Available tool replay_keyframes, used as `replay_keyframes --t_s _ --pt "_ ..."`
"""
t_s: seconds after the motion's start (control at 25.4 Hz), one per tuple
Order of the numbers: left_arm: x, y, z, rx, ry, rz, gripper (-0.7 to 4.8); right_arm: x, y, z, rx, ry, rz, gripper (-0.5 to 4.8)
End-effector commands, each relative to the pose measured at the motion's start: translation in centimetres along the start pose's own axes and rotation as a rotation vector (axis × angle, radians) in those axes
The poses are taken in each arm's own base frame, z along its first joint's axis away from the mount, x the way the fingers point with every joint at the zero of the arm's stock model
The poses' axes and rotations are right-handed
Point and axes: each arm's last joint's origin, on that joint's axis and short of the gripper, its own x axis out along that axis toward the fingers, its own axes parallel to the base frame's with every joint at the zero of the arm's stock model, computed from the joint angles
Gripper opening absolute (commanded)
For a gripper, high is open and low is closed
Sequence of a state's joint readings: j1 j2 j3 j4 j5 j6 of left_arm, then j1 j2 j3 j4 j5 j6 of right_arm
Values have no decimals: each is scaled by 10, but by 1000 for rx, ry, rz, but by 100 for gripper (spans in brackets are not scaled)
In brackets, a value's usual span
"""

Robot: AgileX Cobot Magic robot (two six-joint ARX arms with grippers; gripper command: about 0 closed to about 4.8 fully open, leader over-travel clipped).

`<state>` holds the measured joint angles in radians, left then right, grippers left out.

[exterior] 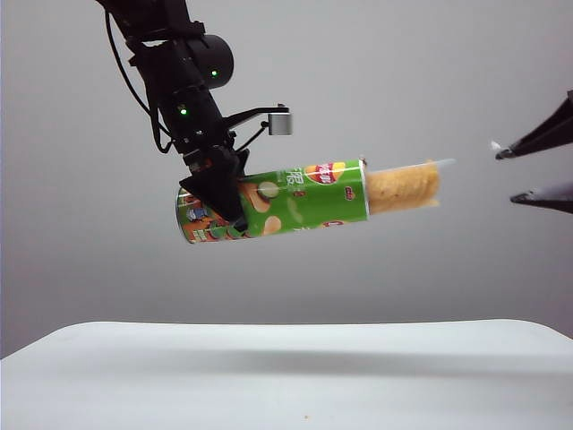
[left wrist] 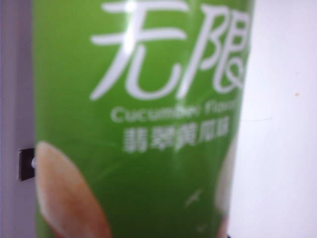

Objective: Pick up the green tub of chips from the desk, push the transparent container that's holding the chips and has slipped out back in, and finally put the chips back on the desk.

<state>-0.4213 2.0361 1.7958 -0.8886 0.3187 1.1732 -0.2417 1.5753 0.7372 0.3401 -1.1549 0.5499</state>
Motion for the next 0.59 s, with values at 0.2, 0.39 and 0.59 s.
replay_keyframes --t_s 0.2,0.39,0.59 --pt "1 -5 13 25 -32 -12 247 0 9 12 9 -27 86 252" --pt "3 -7 17 35 -34 -17 247 5 11 10 17 -6 96 251" --pt "4 -7 19 41 -40 -15 247 16 15 6 11 29 117 208"
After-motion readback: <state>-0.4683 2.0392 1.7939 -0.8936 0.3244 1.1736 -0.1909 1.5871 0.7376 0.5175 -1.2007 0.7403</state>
